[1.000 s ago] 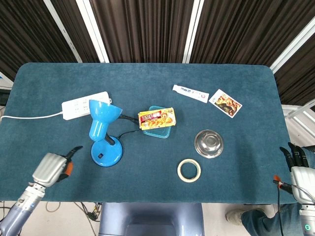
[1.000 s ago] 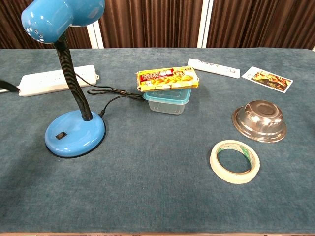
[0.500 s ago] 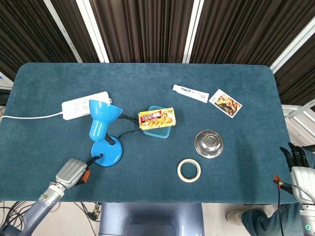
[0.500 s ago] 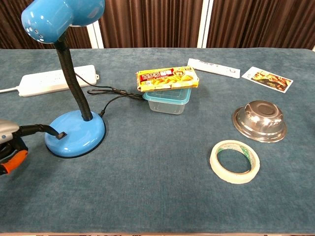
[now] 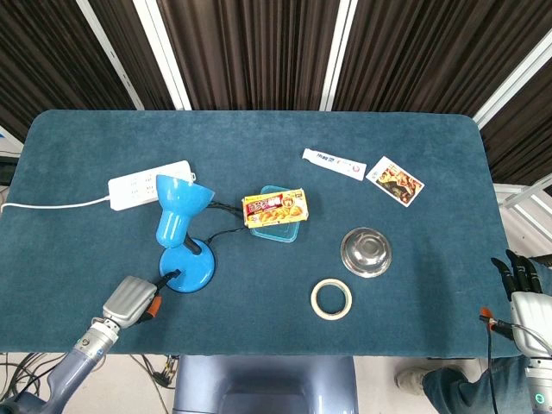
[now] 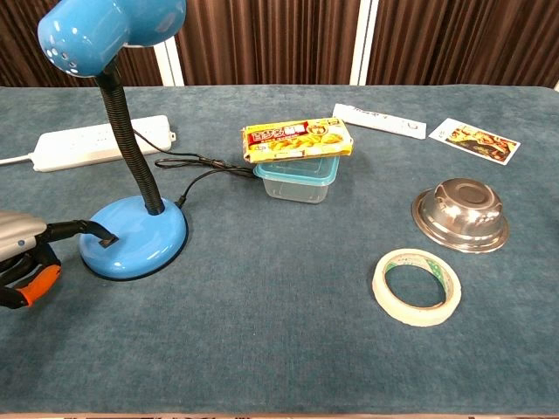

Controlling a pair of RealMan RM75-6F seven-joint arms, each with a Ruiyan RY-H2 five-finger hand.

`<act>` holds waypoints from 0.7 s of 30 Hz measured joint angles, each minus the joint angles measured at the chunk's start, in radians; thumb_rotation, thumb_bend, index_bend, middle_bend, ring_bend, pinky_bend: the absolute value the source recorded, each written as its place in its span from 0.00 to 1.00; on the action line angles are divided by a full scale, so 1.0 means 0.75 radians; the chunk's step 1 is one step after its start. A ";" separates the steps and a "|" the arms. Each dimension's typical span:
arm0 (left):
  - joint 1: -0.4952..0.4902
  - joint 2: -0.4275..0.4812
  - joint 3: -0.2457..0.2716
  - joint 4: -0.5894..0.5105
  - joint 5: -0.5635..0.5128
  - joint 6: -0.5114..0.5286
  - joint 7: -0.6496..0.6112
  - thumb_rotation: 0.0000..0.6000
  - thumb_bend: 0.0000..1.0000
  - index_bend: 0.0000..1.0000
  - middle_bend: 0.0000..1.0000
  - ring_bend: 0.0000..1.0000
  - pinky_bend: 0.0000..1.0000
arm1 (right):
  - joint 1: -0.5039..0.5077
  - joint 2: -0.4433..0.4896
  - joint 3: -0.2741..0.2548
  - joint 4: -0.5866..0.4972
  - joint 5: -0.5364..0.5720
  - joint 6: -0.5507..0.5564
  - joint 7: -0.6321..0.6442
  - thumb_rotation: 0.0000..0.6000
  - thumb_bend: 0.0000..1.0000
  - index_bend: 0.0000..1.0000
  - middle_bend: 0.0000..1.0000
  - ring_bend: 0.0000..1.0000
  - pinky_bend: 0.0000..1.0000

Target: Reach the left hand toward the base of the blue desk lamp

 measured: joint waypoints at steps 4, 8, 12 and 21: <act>0.000 -0.003 0.004 0.008 -0.008 0.001 0.003 1.00 0.68 0.13 0.80 0.77 0.83 | 0.000 0.000 0.000 -0.001 0.002 -0.001 -0.002 1.00 0.29 0.14 0.06 0.04 1.00; -0.006 -0.005 0.006 0.014 -0.014 -0.004 0.002 1.00 0.68 0.13 0.80 0.77 0.83 | 0.000 -0.001 0.001 -0.002 0.004 -0.001 -0.004 1.00 0.29 0.14 0.06 0.04 1.00; -0.009 -0.009 0.007 0.021 -0.021 -0.009 0.002 1.00 0.68 0.13 0.79 0.77 0.83 | 0.000 0.000 0.002 -0.002 0.007 -0.002 -0.003 1.00 0.29 0.14 0.06 0.04 1.00; -0.039 -0.002 0.021 0.023 -0.039 -0.075 -0.011 1.00 0.68 0.13 0.79 0.77 0.83 | 0.000 0.001 0.002 -0.003 0.007 -0.002 -0.003 1.00 0.29 0.14 0.06 0.04 1.00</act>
